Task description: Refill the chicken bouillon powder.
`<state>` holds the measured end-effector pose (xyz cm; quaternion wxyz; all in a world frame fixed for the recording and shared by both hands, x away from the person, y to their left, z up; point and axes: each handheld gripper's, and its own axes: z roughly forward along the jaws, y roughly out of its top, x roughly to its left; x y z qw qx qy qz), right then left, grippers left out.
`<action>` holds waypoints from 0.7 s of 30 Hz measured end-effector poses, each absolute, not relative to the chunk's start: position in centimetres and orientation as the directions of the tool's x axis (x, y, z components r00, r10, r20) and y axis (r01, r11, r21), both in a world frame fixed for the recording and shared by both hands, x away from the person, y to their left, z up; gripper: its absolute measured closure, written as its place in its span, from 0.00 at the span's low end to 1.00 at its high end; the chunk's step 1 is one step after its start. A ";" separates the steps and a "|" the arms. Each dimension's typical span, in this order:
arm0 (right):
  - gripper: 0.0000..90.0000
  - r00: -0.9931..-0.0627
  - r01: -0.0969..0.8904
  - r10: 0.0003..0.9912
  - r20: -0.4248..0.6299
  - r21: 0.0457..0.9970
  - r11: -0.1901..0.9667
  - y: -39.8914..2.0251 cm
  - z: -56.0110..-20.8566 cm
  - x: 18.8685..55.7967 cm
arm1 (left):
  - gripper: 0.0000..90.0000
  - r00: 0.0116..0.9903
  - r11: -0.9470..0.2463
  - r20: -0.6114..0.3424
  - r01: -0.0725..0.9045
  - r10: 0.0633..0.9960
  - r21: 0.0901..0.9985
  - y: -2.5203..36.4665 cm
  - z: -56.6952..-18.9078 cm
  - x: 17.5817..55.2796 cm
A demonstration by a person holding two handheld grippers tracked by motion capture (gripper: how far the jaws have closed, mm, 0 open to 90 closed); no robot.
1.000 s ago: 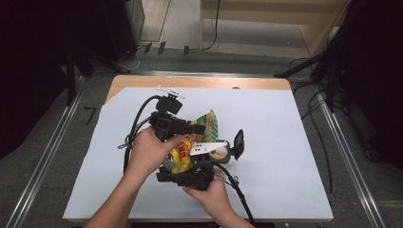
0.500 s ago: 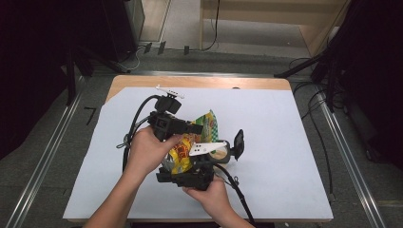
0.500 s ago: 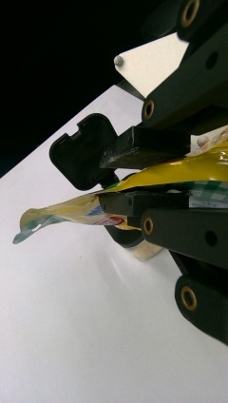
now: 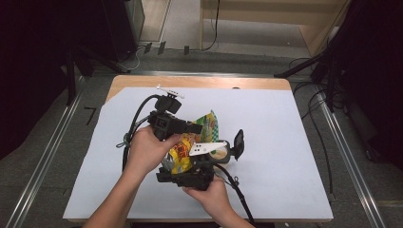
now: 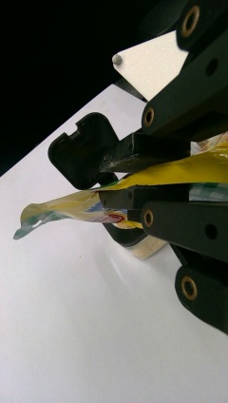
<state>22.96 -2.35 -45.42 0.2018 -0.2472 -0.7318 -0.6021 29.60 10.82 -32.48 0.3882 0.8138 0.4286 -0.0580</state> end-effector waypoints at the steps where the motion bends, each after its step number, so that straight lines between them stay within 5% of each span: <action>1: 0.80 -0.795 0.606 0.118 0.594 0.781 0.153 -2.4 -45.5 23.0 | 0.91 0.625 -0.333 -0.425 0.743 0.654 0.580 10.8 -32.5 29.6; 21: 0.80 -0.787 0.617 0.115 0.606 0.777 0.125 -2.5 -45.9 22.8 | 0.91 0.641 -0.352 -0.403 0.729 0.653 0.587 10.1 -32.5 29.4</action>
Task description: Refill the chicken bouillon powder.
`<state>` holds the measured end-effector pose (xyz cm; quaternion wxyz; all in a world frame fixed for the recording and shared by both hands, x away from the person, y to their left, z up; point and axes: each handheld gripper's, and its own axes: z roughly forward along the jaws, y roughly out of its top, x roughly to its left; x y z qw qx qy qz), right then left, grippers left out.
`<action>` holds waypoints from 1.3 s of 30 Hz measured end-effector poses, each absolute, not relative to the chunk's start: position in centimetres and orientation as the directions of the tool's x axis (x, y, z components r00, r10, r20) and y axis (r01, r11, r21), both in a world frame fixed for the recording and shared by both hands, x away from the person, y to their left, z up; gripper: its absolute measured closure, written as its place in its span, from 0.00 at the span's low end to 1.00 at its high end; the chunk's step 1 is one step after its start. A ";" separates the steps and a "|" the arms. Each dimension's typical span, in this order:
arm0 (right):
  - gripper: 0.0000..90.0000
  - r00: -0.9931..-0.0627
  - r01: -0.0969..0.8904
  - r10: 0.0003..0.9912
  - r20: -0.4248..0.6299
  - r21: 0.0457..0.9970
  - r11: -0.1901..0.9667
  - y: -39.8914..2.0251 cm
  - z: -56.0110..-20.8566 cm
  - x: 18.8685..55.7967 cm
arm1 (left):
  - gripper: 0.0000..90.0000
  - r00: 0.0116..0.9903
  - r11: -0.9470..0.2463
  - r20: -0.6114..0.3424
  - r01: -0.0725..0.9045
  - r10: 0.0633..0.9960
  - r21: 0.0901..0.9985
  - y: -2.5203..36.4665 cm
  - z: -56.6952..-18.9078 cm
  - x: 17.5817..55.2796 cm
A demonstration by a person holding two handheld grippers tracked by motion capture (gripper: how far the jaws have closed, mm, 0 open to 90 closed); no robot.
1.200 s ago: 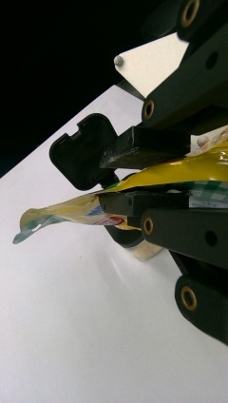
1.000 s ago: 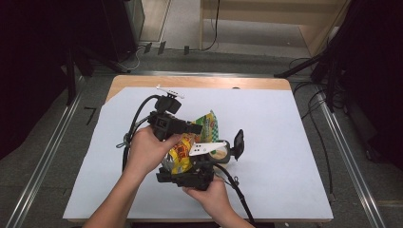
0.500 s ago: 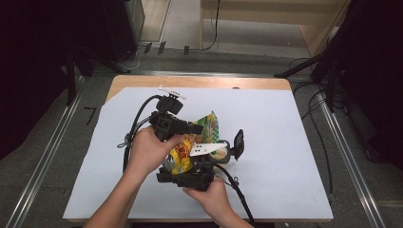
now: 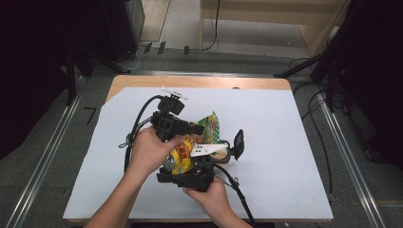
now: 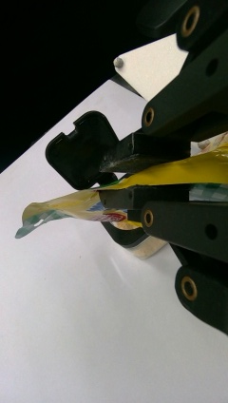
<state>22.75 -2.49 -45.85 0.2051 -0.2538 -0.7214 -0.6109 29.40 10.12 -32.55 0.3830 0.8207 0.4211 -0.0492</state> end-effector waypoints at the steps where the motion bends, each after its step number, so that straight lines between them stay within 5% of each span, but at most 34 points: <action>1: 0.80 -0.787 0.616 0.117 0.605 0.778 0.124 -2.5 -45.8 22.7 | 0.91 0.641 -0.352 -0.404 0.728 0.653 0.588 10.1 -32.5 29.4; 16: 0.80 -0.783 0.619 0.164 0.599 0.777 0.115 -2.5 -45.7 22.3 | 0.91 0.645 -0.359 -0.406 0.728 0.647 0.585 9.6 -32.5 29.3; 39: 0.80 -0.772 0.635 0.104 0.627 0.766 0.097 -2.5 -45.5 22.5 | 0.91 0.643 -0.345 -0.409 0.726 0.648 0.595 9.8 -32.2 29.2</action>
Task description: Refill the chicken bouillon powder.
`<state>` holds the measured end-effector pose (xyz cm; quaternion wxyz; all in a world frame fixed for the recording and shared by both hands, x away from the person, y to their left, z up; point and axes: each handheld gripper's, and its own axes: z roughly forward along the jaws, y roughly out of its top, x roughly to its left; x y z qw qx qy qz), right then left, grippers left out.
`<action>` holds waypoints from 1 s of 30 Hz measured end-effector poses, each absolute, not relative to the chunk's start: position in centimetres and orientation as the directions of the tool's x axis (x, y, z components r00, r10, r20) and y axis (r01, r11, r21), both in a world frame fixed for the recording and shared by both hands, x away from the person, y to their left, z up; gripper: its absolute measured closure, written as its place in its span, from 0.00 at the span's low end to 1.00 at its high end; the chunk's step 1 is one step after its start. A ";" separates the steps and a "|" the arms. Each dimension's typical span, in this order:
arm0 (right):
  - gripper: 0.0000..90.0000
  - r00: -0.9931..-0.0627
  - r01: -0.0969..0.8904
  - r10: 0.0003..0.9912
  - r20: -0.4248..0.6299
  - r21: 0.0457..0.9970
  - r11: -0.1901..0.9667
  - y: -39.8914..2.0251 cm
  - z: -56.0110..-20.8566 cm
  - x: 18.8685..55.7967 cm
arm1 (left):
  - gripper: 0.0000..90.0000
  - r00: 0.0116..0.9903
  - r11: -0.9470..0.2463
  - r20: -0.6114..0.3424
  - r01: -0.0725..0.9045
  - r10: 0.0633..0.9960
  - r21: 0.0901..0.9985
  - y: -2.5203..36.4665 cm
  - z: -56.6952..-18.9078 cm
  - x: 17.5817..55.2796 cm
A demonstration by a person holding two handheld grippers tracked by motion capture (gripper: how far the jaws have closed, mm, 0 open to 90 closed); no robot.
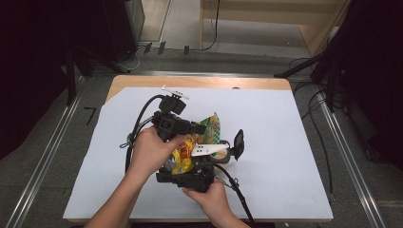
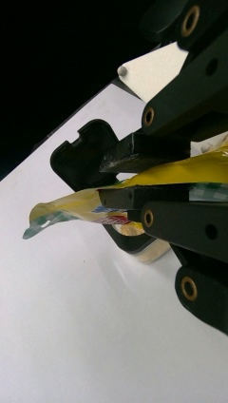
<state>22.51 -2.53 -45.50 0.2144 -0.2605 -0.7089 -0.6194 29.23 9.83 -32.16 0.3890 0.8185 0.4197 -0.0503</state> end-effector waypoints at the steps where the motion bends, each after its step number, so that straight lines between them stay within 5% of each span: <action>1: 0.80 -0.772 0.635 0.105 0.627 0.766 0.099 -2.5 -45.5 22.5 | 0.91 0.643 -0.347 -0.408 0.726 0.648 0.594 9.8 -32.2 29.3; 30: 0.80 -0.776 0.630 0.120 0.619 0.770 0.101 -2.6 -45.8 22.5 | 0.91 0.643 -0.354 -0.406 0.728 0.649 0.588 9.6 -32.4 29.3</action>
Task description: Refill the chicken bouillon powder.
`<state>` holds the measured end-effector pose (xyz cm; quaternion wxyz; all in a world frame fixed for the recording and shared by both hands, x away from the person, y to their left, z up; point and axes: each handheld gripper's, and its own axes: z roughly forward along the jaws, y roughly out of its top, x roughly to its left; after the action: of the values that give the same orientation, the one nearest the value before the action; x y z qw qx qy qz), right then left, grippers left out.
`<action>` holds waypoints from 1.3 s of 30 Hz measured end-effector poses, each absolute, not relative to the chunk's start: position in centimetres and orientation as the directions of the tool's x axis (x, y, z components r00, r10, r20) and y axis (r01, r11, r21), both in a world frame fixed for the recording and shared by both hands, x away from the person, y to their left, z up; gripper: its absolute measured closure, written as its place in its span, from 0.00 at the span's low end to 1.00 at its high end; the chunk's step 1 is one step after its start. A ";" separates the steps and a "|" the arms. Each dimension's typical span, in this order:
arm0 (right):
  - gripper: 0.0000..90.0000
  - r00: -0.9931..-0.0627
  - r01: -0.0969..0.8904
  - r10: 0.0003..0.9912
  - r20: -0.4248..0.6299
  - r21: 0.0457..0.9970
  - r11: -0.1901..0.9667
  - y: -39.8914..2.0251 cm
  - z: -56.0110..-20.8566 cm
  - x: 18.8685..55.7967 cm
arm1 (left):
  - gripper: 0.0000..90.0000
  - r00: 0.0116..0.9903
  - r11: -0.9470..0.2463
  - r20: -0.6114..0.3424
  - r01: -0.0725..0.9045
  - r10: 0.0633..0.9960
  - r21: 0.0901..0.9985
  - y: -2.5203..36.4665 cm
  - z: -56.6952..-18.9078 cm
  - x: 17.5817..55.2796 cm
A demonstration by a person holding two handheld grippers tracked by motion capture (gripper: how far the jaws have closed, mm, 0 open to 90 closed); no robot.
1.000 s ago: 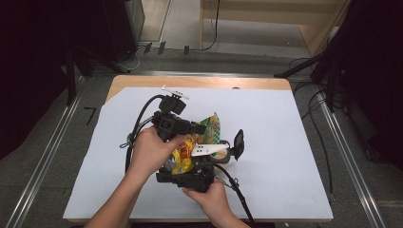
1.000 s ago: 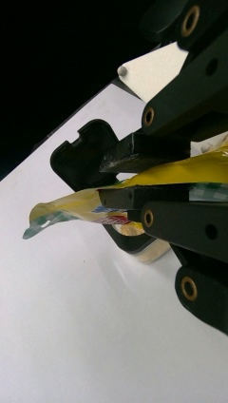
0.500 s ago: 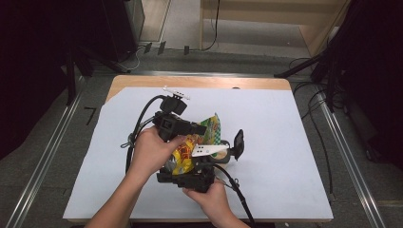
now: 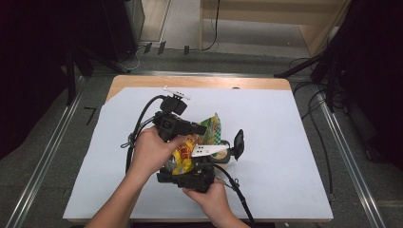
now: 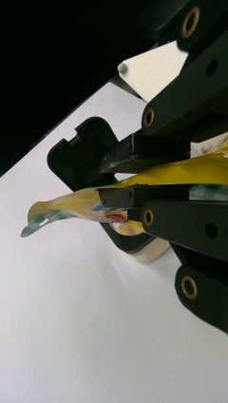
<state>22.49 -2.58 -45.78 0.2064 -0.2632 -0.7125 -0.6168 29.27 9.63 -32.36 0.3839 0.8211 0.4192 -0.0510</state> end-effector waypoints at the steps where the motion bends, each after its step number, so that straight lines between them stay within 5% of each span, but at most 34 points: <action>1: 0.80 -0.777 0.629 0.122 0.618 0.771 0.101 -2.6 -45.8 22.5 | 0.91 0.644 -0.354 -0.405 0.727 0.649 0.588 9.6 -32.4 29.3; 39: 0.80 -0.756 0.653 0.129 0.641 0.749 0.110 -2.6 -45.5 22.8 | 0.91 0.620 -0.333 -0.458 0.758 0.637 0.562 10.2 -32.7 30.4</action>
<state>22.80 -2.57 -45.51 0.2155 -0.2745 -0.7131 -0.6081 30.41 10.23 -32.74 0.3866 0.8126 0.4292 -0.0777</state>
